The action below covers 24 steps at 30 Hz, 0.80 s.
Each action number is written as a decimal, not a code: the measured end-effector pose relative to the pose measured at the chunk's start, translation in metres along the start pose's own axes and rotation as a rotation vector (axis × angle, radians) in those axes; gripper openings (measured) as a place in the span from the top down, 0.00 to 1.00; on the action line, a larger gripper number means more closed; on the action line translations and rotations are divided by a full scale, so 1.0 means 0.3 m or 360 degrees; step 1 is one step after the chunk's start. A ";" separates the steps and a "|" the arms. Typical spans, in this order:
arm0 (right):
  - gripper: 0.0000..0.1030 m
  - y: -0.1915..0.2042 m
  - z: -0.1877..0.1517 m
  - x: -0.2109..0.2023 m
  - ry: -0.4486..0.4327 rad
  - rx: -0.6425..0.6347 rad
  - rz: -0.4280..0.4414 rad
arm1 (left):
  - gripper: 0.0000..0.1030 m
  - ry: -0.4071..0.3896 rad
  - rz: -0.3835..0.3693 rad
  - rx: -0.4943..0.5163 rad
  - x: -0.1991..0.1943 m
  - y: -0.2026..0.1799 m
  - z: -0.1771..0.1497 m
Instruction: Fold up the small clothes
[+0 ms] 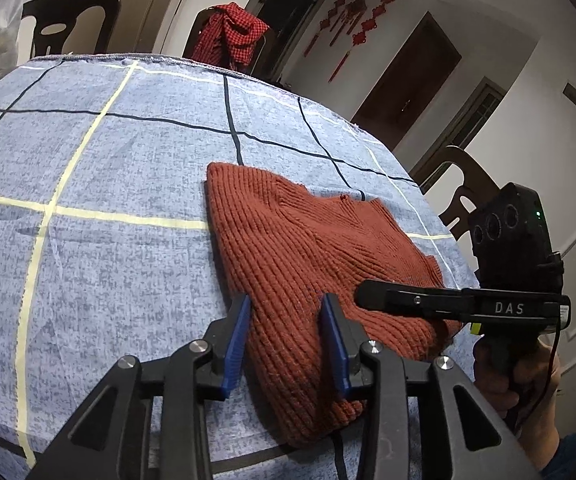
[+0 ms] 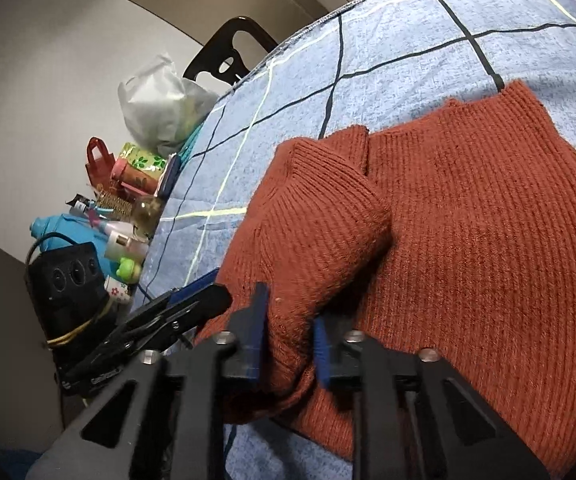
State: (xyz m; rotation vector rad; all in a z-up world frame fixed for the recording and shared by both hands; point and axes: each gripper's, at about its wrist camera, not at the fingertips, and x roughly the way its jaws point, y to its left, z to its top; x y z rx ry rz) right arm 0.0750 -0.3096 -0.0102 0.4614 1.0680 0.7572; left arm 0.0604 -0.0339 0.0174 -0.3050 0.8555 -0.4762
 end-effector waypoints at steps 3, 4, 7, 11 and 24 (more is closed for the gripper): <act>0.86 0.008 0.005 -0.063 -0.0087 -0.0040 0.0040 | 0.62 -0.0016 -0.0015 0.0019 -0.007 -0.023 0.017; 0.87 0.006 0.006 -0.094 -0.0120 -0.0051 0.0053 | 0.62 -0.0024 -0.0025 0.0025 -0.012 -0.032 0.023; 0.87 -0.016 0.005 -0.210 -0.0233 -0.0076 0.0021 | 0.62 -0.0045 -0.0048 0.0065 -0.018 -0.070 0.042; 0.87 -0.071 -0.008 -0.330 -0.0332 -0.0044 -0.0031 | 0.59 -0.0036 -0.0105 0.0119 0.008 -0.133 0.059; 0.87 -0.256 -0.104 -0.358 -0.0311 0.0099 -0.0193 | 0.52 0.0083 -0.0086 0.0214 0.104 -0.207 0.008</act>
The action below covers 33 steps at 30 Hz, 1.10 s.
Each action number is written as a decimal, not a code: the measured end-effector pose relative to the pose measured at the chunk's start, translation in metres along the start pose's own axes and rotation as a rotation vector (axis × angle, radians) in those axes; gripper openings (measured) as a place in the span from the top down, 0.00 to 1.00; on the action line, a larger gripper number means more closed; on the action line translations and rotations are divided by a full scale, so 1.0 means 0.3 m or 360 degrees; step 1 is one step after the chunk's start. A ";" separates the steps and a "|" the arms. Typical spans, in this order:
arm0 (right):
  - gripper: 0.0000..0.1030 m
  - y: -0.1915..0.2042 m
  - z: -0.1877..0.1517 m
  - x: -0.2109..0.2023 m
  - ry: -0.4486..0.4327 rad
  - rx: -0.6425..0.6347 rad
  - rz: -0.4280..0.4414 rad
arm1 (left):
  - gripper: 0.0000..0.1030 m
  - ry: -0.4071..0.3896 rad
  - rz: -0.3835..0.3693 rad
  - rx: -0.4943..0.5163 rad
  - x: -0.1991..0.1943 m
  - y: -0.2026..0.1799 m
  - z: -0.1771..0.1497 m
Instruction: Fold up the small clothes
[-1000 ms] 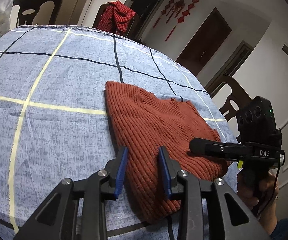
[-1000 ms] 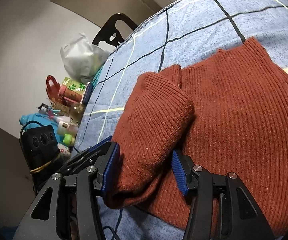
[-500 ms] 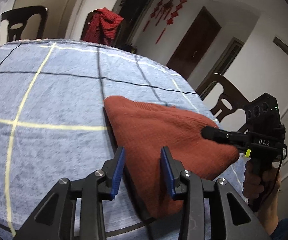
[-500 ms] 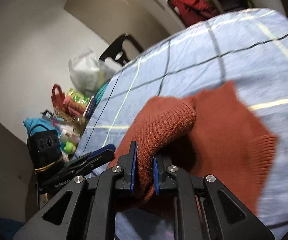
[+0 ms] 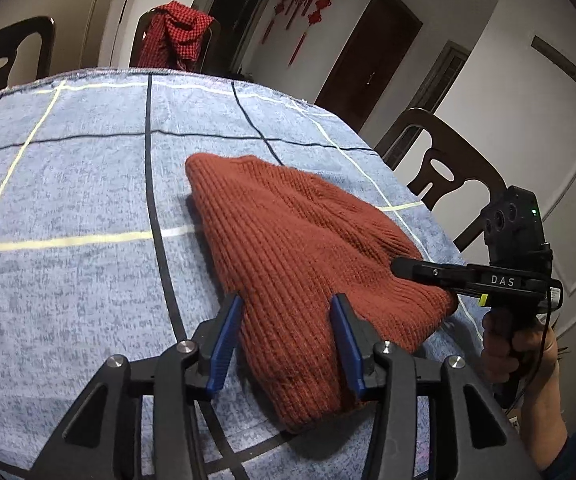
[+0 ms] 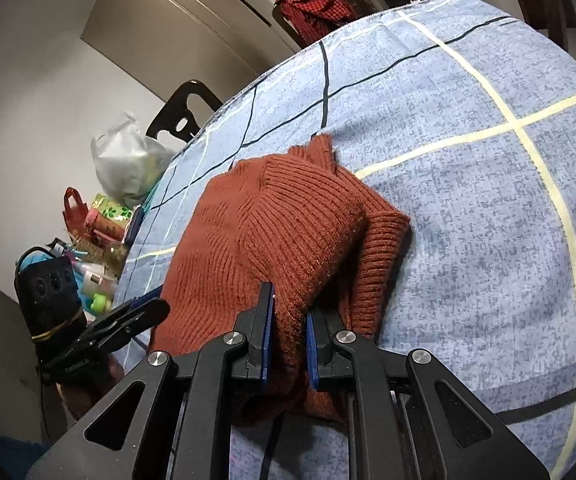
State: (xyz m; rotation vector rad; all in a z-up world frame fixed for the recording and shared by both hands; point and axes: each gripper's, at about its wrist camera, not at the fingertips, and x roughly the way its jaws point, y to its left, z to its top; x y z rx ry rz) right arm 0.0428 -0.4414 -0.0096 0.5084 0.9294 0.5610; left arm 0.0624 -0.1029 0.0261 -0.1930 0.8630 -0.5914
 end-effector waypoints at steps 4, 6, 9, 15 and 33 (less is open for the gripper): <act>0.87 -0.003 -0.003 -0.015 -0.0031 -0.0007 -0.0015 | 0.51 0.0003 0.0021 -0.0005 0.006 0.000 -0.007; 0.87 -0.003 -0.001 -0.019 -0.0040 -0.0020 -0.0035 | 0.51 0.0000 0.0040 0.0010 0.008 -0.007 -0.006; 0.87 -0.004 0.003 -0.024 -0.0050 -0.0027 -0.0054 | 0.47 -0.0004 0.0070 0.0027 0.019 -0.022 -0.012; 0.87 0.002 0.002 -0.014 -0.0042 -0.0029 -0.0082 | 0.43 0.0023 0.0101 0.0015 0.045 -0.023 -0.034; 0.80 0.178 -0.115 -0.008 -0.0084 -0.0578 -0.0393 | 0.43 -0.0065 0.0318 0.0152 -0.017 -0.063 0.005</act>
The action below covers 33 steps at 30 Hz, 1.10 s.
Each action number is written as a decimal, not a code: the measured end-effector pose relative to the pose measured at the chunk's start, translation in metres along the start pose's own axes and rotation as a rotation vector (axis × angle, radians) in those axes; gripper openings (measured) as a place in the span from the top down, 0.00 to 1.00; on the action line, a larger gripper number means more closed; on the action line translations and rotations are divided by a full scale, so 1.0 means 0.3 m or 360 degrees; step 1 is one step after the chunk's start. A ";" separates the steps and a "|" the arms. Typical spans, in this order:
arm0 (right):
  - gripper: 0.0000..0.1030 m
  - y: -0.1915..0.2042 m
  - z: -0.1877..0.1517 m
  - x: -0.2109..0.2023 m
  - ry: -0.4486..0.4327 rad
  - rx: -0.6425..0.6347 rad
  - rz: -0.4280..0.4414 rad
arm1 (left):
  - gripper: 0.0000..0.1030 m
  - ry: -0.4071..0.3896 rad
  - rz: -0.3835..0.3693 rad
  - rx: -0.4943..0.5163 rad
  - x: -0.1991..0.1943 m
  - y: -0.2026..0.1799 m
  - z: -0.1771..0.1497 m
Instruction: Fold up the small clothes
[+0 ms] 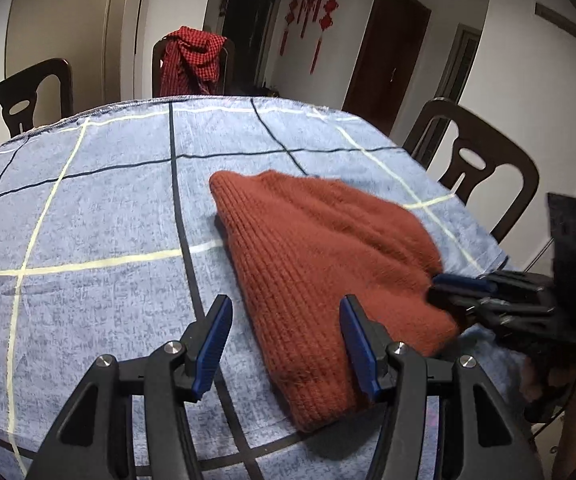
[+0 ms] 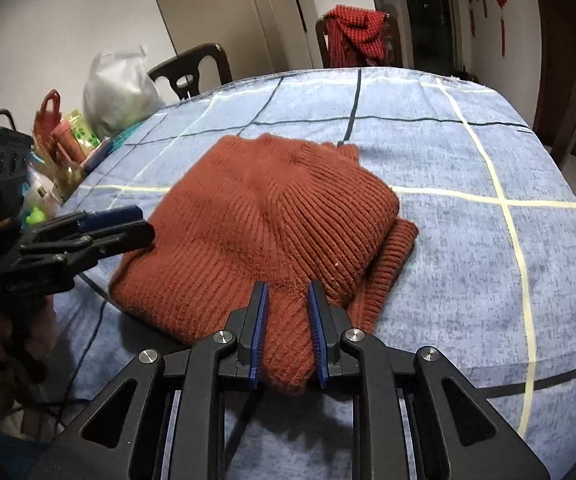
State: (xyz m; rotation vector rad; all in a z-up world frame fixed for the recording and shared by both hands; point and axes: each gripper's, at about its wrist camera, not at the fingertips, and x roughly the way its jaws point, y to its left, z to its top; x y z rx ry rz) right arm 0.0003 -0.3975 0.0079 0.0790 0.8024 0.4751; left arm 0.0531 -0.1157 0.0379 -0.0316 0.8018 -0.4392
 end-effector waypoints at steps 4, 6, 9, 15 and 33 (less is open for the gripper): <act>0.80 -0.027 0.026 -0.023 -0.0007 0.0058 -0.0009 | 0.43 -0.0013 0.0024 0.0001 0.005 0.003 0.014; 0.79 -0.023 0.057 -0.034 -0.0051 0.0050 -0.0048 | 0.43 -0.0035 0.0062 0.0022 0.007 -0.003 0.027; 0.77 -0.027 0.097 -0.027 -0.0090 0.0061 -0.0034 | 0.43 -0.0049 0.0112 0.0015 0.029 0.001 0.051; 0.77 -0.067 0.131 0.069 -0.0027 0.0119 -0.0114 | 0.43 -0.0047 0.0208 -0.0013 0.069 0.012 0.078; 0.75 0.000 0.057 -0.025 -0.0067 -0.0012 -0.0114 | 0.42 -0.0046 0.0156 -0.0028 0.015 0.005 0.028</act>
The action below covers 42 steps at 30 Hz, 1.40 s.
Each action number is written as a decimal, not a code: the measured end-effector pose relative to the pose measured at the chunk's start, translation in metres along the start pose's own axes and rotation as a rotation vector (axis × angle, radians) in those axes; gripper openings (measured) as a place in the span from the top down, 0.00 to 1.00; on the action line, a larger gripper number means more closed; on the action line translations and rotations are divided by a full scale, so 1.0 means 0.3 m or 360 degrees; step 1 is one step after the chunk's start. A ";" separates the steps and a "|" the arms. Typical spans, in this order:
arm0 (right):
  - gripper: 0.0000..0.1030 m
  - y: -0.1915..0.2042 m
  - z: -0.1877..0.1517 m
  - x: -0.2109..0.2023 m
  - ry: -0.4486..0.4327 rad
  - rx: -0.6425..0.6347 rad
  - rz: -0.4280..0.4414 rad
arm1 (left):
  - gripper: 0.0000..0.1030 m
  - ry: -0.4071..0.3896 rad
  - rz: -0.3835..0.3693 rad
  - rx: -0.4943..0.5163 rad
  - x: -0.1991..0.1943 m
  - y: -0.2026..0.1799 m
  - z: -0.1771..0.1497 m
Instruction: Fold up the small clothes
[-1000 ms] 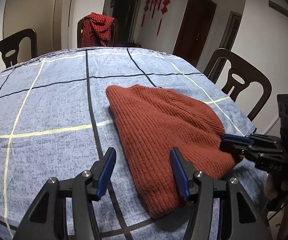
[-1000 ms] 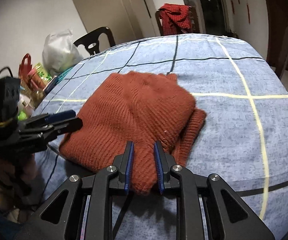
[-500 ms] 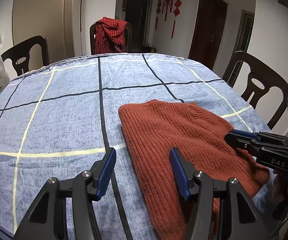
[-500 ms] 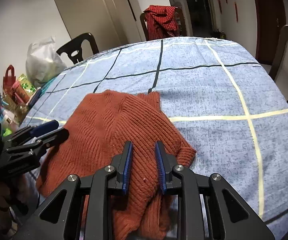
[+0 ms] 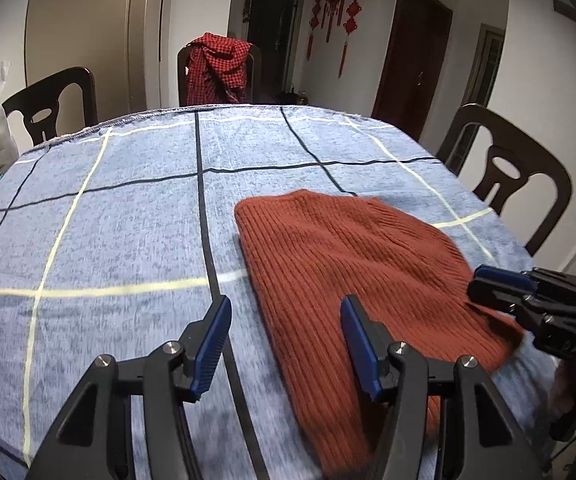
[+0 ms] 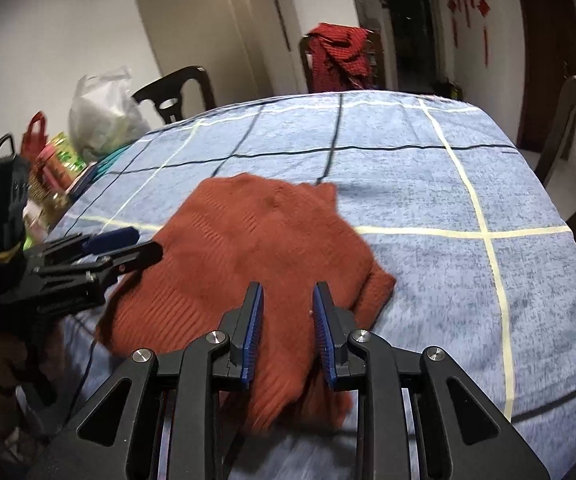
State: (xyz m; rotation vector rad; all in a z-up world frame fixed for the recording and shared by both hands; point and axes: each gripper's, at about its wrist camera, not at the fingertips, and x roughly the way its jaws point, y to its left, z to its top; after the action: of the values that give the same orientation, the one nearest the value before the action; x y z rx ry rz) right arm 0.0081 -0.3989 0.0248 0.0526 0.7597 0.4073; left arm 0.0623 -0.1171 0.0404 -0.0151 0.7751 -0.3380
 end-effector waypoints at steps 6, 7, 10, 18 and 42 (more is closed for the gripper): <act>0.57 -0.022 -0.056 -0.008 0.0039 -0.0045 -0.0107 | 0.42 0.0035 -0.0149 -0.0042 -0.014 0.017 -0.042; 0.56 -0.041 -0.049 -0.007 0.0039 0.0020 -0.0084 | 0.42 0.0042 -0.0168 -0.0070 -0.007 0.027 -0.039; 0.56 -0.098 -0.024 0.004 0.0029 0.0200 -0.0009 | 0.42 0.0067 -0.0254 -0.0173 0.021 0.055 -0.023; 0.46 -0.205 -0.020 0.083 0.0088 0.0572 0.0188 | 0.37 0.0143 -0.0390 -0.0287 0.095 0.070 -0.027; 0.78 -0.131 0.065 0.045 0.0023 0.0488 0.0384 | 0.61 0.0081 -0.0445 -0.0186 0.067 0.023 0.032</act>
State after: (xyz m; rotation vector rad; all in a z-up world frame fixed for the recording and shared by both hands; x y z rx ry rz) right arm 0.0434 -0.4282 0.0227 0.4323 0.8282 0.5176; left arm 0.0842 -0.1179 0.0325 -0.2268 0.8438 -0.5594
